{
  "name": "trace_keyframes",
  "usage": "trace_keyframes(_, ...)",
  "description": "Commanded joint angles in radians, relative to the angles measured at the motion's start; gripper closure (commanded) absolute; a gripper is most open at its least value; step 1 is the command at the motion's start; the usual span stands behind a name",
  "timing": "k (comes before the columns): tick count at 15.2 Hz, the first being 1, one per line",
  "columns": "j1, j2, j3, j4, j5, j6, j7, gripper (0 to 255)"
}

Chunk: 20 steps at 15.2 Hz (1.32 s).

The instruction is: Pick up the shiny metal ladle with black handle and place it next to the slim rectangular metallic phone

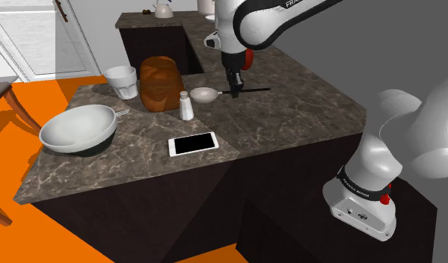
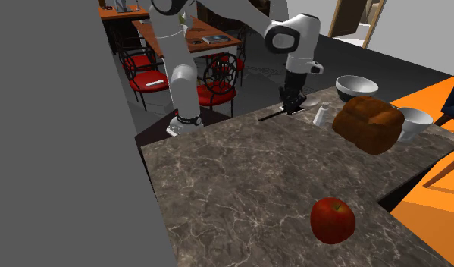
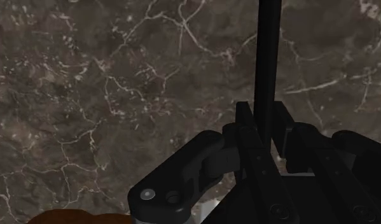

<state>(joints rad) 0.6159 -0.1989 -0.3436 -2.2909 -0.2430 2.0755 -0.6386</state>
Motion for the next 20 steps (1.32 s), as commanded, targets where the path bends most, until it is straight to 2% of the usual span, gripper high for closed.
trace_keyframes(1,0.022,0.050,0.020,0.046,0.024,-0.003,0.028,255)
trace_keyframes(11,0.109,0.313,0.106,0.339,0.119,-0.061,0.145,255)
trace_keyframes(20,0.160,0.596,0.162,0.726,0.177,-0.181,0.230,255)
